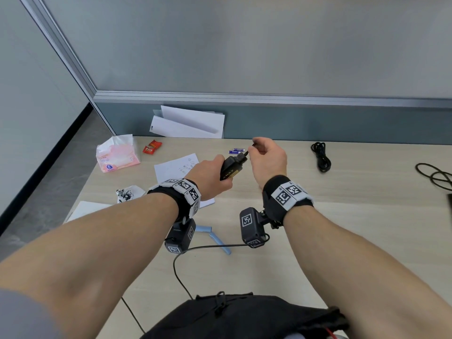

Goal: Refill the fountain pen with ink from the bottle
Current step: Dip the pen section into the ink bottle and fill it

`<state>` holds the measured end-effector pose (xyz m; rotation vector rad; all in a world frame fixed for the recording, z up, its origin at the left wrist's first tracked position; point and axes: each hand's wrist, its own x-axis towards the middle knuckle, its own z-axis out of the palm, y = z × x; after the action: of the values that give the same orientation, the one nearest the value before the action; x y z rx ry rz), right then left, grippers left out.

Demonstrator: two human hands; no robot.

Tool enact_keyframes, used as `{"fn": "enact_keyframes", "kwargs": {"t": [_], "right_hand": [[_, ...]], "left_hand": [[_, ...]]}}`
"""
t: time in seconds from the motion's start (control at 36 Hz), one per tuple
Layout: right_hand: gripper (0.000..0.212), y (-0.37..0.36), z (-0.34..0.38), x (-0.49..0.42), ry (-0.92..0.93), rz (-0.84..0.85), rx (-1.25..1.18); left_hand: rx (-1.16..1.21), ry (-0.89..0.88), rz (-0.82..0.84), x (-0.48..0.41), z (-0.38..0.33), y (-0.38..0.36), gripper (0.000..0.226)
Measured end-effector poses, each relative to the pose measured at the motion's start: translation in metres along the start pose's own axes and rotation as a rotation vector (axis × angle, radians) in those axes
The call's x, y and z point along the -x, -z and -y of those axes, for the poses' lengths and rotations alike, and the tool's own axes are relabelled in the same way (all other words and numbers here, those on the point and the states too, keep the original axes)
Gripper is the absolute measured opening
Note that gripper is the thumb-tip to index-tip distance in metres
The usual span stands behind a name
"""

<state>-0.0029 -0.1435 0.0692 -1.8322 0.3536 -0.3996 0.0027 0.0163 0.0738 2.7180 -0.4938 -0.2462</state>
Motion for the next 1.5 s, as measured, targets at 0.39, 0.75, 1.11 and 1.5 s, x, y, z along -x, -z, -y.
{"fn": "enact_keyframes", "kwargs": {"t": [0.39, 0.75, 1.11, 1.5], "right_hand": [[0.016, 0.001, 0.004, 0.003, 0.018, 0.039, 0.008], [0.024, 0.004, 0.007, 0.004, -0.049, 0.022, -0.074], [0.026, 0.002, 0.011, -0.002, -0.105, 0.010, -0.053], [0.013, 0.003, 0.017, 0.001, -0.120, 0.056, -0.076]], "left_hand": [[-0.008, -0.013, -0.006, -0.004, -0.002, 0.003, 0.031], [-0.027, -0.011, 0.001, -0.003, -0.004, 0.004, 0.032], [-0.015, -0.017, -0.001, -0.002, -0.004, 0.005, 0.031], [-0.021, -0.011, -0.015, -0.003, 0.000, 0.005, 0.031]]}}
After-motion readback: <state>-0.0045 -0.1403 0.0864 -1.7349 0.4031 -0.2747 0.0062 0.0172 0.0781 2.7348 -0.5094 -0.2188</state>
